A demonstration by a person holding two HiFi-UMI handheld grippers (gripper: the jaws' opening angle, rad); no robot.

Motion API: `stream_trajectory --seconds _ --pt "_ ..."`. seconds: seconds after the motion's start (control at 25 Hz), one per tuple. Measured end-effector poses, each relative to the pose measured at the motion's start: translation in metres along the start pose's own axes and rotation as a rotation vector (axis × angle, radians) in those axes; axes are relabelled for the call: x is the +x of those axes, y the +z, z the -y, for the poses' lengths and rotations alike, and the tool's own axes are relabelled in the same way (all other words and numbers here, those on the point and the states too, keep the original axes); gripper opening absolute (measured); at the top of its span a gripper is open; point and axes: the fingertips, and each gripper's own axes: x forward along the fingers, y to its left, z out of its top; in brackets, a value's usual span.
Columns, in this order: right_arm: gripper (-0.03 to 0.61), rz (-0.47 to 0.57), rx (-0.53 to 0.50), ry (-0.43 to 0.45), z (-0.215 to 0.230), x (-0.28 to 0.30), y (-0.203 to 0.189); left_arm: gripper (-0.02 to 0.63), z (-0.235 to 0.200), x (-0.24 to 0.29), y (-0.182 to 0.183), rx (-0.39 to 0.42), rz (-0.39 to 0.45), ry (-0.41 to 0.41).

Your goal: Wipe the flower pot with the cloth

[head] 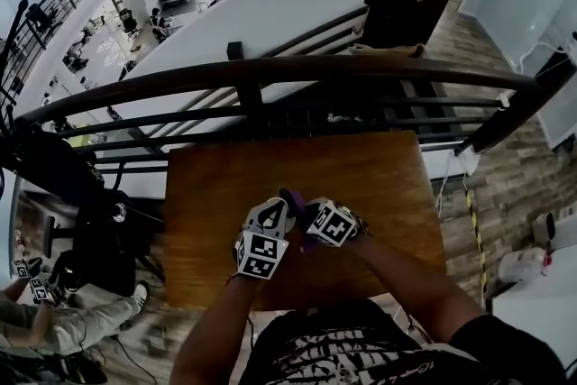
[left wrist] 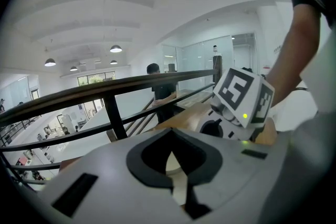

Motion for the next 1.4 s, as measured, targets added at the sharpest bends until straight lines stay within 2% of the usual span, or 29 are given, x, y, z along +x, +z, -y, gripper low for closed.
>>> stream_trajectory --seconds 0.2,0.32,0.6,0.72,0.88,1.04,1.16,1.4 --pt "0.095 -0.016 0.030 0.058 -0.035 -0.003 -0.021 -0.002 0.000 0.002 0.006 0.002 0.008 0.002" --pt "0.095 0.014 0.039 0.101 -0.064 0.007 -0.019 -0.002 -0.001 0.000 0.005 0.001 0.007 0.004" --pt "0.095 0.039 -0.073 0.163 -0.101 0.015 0.014 -0.002 0.001 0.000 0.007 0.012 0.006 -0.008" --pt "0.095 0.037 -0.086 0.163 -0.098 0.022 0.019 -0.002 -0.002 0.002 0.006 0.016 0.005 -0.007" --pt "0.095 0.001 -0.060 0.158 -0.083 0.017 -0.002 -0.002 0.004 0.006 0.007 0.020 0.010 -0.010" --pt "0.095 -0.053 -0.026 0.112 -0.054 0.011 -0.032 -0.002 0.004 0.004 0.005 0.031 0.014 -0.018" --pt "0.095 -0.058 -0.002 0.064 -0.023 0.010 -0.040 -0.002 0.004 0.005 0.003 0.037 0.016 -0.022" --pt "0.095 -0.095 -0.064 0.005 0.014 0.007 -0.013 -0.002 0.002 0.004 0.007 0.037 0.020 -0.027"
